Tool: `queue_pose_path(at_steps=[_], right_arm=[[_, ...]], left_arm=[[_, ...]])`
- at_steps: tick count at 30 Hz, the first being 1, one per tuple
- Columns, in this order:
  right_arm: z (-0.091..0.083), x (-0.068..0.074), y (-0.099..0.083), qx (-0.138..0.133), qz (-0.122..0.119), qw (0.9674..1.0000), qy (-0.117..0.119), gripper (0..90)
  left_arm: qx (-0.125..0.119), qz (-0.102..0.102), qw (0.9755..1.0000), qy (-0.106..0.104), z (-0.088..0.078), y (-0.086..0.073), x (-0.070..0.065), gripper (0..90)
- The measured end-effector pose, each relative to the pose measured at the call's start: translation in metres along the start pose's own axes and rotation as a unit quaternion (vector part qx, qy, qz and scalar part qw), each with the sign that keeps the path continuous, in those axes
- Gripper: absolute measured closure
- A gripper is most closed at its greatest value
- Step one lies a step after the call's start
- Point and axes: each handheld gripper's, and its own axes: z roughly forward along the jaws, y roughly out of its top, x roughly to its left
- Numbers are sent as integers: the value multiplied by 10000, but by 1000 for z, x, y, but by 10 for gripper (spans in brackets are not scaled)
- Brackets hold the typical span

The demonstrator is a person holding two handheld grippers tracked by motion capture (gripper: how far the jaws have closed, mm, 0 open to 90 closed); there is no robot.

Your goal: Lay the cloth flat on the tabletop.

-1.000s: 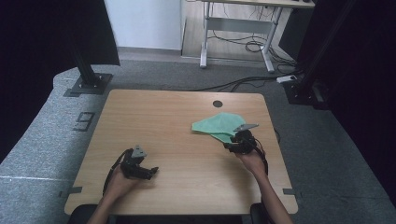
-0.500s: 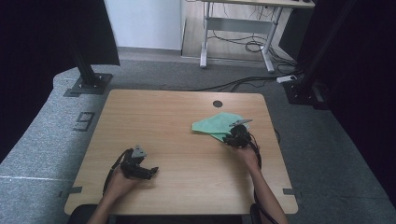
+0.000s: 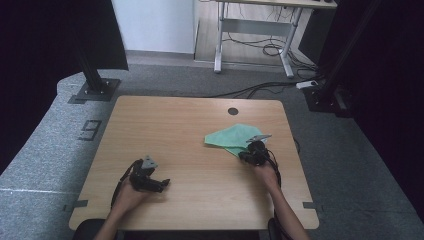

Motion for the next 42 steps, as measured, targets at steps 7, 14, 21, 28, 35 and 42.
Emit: queue_pose_path(at_steps=[7, 14, 21, 28, 35, 42], right_arm=[[-8, 13, -12, -31, -141, 9999, 60, 828], [-14, 30, -22, -27, -347, 9993, 128, 828], [-18, 44, -30, -58, -421, 9987, 287, 828], [-23, 55, -38, -81, -463, 9978, 472, 828], [-27, 61, -45, -87, -474, 9970, 603, 828], [-28, 62, -47, -101, -475, 9965, 679, 828]], left_arm=[[12, -134, 9999, -83, -4, 2, 4, 150], [-82, 7, 9998, -165, -6, 7, -1, 196], [-211, 87, 9994, -253, -6, 15, -3, 220], [-384, 217, 9983, -380, -3, 33, -9, 255], [-565, 399, 9954, -666, 7, 63, -20, 309], [-615, 872, 9910, -807, 28, 104, -44, 356]])
